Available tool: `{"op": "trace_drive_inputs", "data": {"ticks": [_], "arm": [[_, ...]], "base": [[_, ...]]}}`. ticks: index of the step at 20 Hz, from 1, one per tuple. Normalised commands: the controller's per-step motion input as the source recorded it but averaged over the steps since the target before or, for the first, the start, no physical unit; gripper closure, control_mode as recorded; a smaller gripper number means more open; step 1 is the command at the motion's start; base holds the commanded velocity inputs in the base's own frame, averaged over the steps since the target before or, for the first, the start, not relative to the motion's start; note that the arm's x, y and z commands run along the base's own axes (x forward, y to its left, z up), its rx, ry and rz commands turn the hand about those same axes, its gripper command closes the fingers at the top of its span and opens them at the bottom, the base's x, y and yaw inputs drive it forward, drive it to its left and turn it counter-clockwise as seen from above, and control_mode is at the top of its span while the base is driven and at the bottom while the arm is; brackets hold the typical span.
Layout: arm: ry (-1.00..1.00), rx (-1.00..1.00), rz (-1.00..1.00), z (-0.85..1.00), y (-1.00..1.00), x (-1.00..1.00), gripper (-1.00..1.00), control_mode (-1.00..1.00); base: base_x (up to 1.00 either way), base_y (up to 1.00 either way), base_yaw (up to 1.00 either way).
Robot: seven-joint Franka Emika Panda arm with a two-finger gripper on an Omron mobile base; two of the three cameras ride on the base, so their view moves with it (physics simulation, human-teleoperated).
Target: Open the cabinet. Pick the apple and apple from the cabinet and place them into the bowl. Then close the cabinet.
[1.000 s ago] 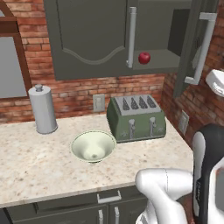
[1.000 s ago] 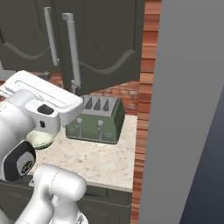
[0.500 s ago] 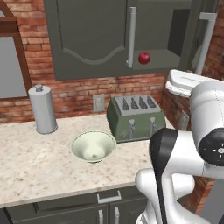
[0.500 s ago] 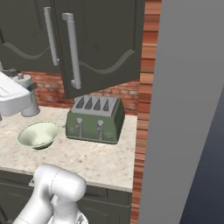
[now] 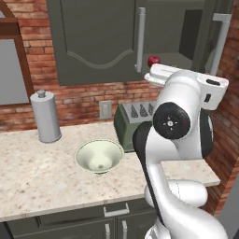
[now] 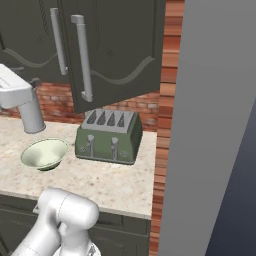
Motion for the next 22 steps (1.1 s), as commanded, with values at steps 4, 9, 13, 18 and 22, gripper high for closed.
{"op": "trace_drive_inputs", "data": {"ticks": [4,9,13,18,22], "arm": [[0.01,0.00,-0.25,-0.04,0.00,0.69,-1.00,-1.00],[0.03,0.00,-0.29,-0.07,-0.15,0.58,-1.00,-1.00],[0.10,0.04,-0.28,0.00,-0.70,0.01,-1.00,-1.00],[0.08,0.08,-0.25,0.00,-0.93,-0.14,-1.00,-1.00],[0.03,0.12,-0.26,0.00,-1.00,-0.42,-1.00,-1.00]], "base": [[0.00,0.00,0.00],[0.00,0.00,0.00],[0.00,0.00,0.00],[0.00,0.00,0.00],[0.00,0.00,0.00]]}}
